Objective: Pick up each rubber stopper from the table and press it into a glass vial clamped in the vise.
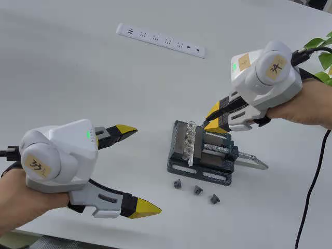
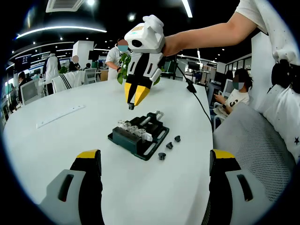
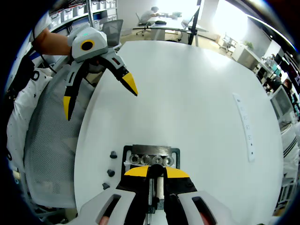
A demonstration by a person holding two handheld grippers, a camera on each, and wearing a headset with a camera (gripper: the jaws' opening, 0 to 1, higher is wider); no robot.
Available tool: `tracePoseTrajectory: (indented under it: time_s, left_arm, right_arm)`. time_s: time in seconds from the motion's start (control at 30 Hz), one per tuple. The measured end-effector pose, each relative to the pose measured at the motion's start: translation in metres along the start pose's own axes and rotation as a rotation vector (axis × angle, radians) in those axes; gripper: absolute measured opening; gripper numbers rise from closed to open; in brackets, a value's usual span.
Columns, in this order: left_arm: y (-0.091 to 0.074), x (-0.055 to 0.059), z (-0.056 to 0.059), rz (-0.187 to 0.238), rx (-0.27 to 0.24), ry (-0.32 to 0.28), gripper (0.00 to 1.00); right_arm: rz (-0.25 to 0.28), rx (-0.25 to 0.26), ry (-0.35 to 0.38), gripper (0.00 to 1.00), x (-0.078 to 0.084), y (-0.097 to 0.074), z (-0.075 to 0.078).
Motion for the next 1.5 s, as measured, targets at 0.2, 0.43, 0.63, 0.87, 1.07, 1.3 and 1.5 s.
tracePoseTrajectory:
  time_s: [0.2, 0.43, 0.63, 0.87, 1.07, 1.3, 1.5]
  left_arm:
    - [0.001, 0.0, -0.003, 0.008, 0.0, -0.007, 0.96]
    - [0.003, 0.0, -0.004, 0.012, 0.004, -0.015, 0.96]
    - [0.004, 0.0, -0.006, 0.015, 0.008, -0.018, 0.96]
    - [0.005, -0.001, -0.005, 0.019, 0.013, -0.023, 0.96]
    - [0.005, -0.001, -0.006, 0.023, 0.011, -0.028, 0.95]
    - [0.006, 0.0, -0.006, 0.025, 0.012, -0.034, 0.95]
    - [0.006, 0.001, -0.008, 0.028, 0.013, -0.038, 0.95]
  right_arm:
    - [-0.009, -0.011, 0.008, 0.06, 0.003, 0.012, 0.011]
    - [-0.024, -0.028, 0.009, 0.06, 0.007, 0.023, 0.015]
    - [-0.033, -0.04, 0.013, 0.06, 0.009, 0.029, 0.015]
    - [-0.038, -0.048, 0.017, 0.06, 0.011, 0.034, 0.017]
    - [-0.046, -0.059, 0.014, 0.06, 0.011, 0.036, 0.015]
    - [-0.053, -0.062, 0.016, 0.06, 0.012, 0.038, 0.015]
    - [-0.065, -0.068, 0.017, 0.06, 0.013, 0.039, 0.017]
Point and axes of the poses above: the centre of the closed fingertips' face, and the gripper's own axes: y roughly forward along the fingers, z roughly to its right, x roughly out of its underside, the point moved 1 cm from there along -y, roughly backward along the fingers, and after that the axes turned 15 degrees about -y, right-handed, at the moved point
